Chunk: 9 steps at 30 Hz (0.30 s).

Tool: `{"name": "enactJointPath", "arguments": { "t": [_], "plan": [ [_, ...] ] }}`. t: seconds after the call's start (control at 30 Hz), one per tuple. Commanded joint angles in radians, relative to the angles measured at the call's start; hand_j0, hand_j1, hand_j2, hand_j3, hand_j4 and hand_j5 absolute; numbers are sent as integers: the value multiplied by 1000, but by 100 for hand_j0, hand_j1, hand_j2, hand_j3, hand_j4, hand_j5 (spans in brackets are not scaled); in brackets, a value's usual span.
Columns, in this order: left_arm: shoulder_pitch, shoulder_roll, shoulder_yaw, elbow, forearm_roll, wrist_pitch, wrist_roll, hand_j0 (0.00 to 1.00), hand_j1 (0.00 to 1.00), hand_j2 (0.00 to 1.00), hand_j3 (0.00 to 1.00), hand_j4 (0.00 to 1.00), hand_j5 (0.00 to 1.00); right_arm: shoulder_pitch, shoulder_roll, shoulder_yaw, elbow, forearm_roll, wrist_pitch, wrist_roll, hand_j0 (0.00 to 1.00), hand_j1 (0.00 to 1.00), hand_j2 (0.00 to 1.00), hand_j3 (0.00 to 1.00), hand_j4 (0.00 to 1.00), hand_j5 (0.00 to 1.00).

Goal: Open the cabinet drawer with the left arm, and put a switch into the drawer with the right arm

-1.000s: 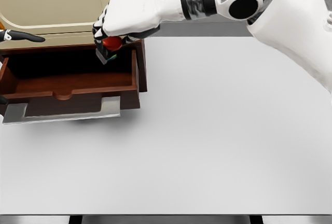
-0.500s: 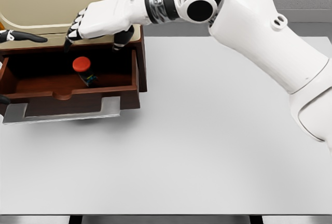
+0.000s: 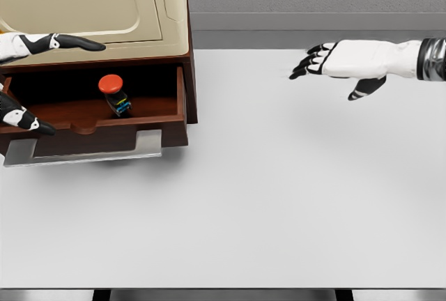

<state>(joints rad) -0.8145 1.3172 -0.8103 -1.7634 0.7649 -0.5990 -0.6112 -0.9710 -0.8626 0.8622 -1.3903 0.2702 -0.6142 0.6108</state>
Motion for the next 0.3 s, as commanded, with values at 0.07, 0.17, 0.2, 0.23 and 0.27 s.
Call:
{"name": "enactJointPath", "arguments": {
  "t": [0.07,0.17,0.2,0.23,0.27],
  "plan": [
    [-11,-53,0,-1,8,4,0,100,100,100,100,100,100,2,-12,-2,1,0,3,0,100,100,100,100,100,100],
    [-11,-73,0,-1,8,4,0,100,100,100,100,100,100,3,-12,-2,1,0,3,0,100,100,100,100,100,100],
    [-11,-75,-1,-1,7,4,0,100,100,100,100,100,100,3,-12,5,1,0,3,0,100,100,100,100,100,100],
    [-11,-73,-1,-1,7,4,0,100,100,100,100,100,100,3,-12,8,1,0,3,0,100,100,100,100,100,100],
    [-11,-73,-1,-1,7,4,0,100,100,100,100,100,100,3,-12,8,1,0,3,0,100,100,100,100,100,100]
  ]
}}
